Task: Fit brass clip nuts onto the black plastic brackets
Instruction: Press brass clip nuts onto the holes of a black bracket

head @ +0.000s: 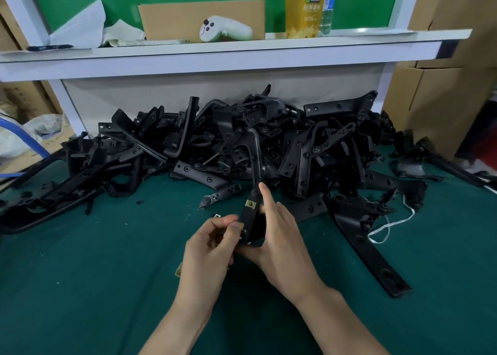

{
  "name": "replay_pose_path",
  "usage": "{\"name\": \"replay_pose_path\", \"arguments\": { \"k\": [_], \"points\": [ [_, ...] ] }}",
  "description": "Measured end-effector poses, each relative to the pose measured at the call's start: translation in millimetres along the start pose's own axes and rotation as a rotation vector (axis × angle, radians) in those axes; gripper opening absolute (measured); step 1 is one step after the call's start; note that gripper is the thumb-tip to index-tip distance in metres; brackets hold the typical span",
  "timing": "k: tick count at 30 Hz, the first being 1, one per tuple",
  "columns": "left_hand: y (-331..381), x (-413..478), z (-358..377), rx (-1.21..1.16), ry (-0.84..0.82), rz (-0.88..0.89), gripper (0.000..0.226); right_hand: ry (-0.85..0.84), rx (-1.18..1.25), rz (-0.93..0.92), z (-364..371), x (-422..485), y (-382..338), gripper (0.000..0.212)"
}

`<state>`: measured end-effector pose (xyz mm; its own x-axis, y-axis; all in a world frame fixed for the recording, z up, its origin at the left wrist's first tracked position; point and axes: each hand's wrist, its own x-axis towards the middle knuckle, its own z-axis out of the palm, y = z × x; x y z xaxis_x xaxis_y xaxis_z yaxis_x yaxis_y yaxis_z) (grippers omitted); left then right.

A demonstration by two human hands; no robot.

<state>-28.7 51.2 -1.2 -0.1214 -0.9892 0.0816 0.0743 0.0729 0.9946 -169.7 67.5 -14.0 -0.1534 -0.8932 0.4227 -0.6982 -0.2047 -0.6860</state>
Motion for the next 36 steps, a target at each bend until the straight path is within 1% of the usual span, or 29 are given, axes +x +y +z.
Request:
{"name": "replay_pose_path", "arguments": {
  "k": [2, 4, 7, 11, 15, 23, 31, 36],
  "points": [
    [-0.1, -0.9, 1.5, 0.062, 0.014, 0.031, 0.011, -0.001, -0.004, 0.014, 0.6, -0.2, 0.7, 0.119],
    [-2.4, -2.6, 2.1, 0.19, 0.045, 0.092, 0.02, 0.007, -0.014, 0.014, 1.0, -0.5, 1.8, 0.12],
    [-4.0, -6.4, 4.0, 0.348, 0.076, 0.166, 0.021, 0.067, -0.063, -0.043, 1.4, -0.2, 5.0, 0.115],
    [-6.6, -7.2, 4.4, 0.463, 0.085, 0.218, 0.022, 0.108, -0.118, -0.099, 2.7, -1.3, 5.2, 0.107],
    [-10.1, -8.6, 5.6, 0.544, 0.099, 0.242, 0.032, 0.109, -0.151, -0.129, 3.6, -1.7, 5.8, 0.109],
    [-10.2, -10.8, 6.8, 0.559, 0.094, 0.287, 0.026, 0.104, -0.153, -0.138, 4.9, -1.9, 1.9, 0.108],
    [-13.6, -8.3, 6.2, 0.585, 0.089, 0.314, 0.028, 0.075, -0.152, -0.131, 5.6, -2.0, 2.3, 0.106],
    [-16.1, -5.8, 4.9, 0.583, 0.103, 0.332, 0.023, 0.091, -0.153, -0.116, 6.9, -2.2, 2.2, 0.105]
  ]
}}
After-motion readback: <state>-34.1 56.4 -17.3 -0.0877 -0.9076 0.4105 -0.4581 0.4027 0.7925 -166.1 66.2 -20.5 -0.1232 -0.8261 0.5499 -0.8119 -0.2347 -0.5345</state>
